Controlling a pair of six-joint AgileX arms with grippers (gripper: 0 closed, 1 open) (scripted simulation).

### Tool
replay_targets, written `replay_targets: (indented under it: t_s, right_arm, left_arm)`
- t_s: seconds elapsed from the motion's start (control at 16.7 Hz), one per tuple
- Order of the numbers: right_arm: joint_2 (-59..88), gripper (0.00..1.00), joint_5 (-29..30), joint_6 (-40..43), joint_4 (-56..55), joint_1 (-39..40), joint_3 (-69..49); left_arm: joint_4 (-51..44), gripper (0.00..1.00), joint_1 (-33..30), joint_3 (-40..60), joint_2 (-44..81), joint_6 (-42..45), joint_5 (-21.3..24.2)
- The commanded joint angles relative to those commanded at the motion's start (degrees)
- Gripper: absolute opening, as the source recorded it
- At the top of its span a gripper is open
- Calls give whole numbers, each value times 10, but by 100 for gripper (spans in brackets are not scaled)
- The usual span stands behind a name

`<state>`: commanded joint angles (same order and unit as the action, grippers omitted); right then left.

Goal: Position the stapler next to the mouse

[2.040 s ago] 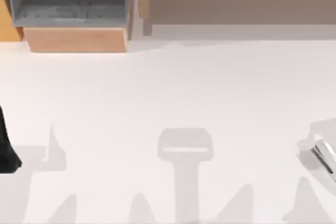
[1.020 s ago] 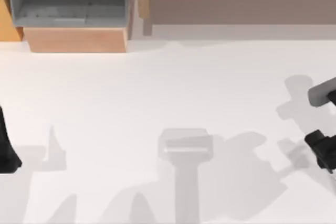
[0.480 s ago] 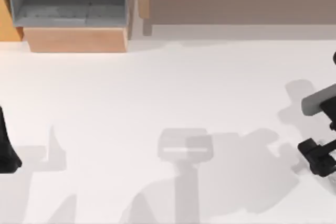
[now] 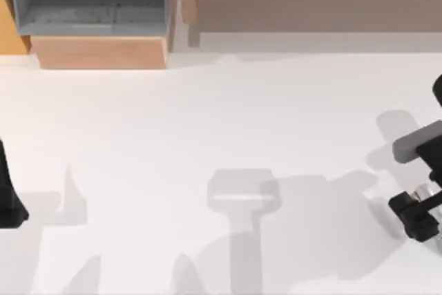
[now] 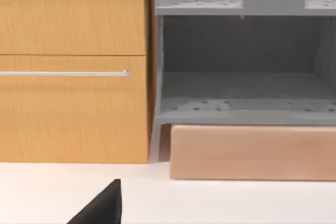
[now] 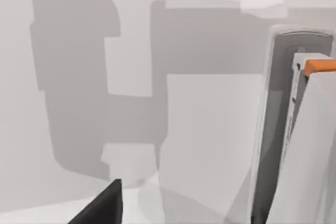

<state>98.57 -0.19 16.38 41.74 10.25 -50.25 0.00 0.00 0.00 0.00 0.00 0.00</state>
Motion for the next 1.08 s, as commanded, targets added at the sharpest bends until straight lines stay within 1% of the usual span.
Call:
replay_targets:
  t_s: [0.72,0.78,1.08]
  right_arm:
    - [0,2,0,0,0,0,0]
    - [0,0,0,0,0,0,0]
    - [0,0,0,0,0,0,0]
  left_arm:
    - [0,100,0,0,0,0,0]
    - [0,100,0,0,0,0,0]
    - [0,100,0,0,0,0,0]
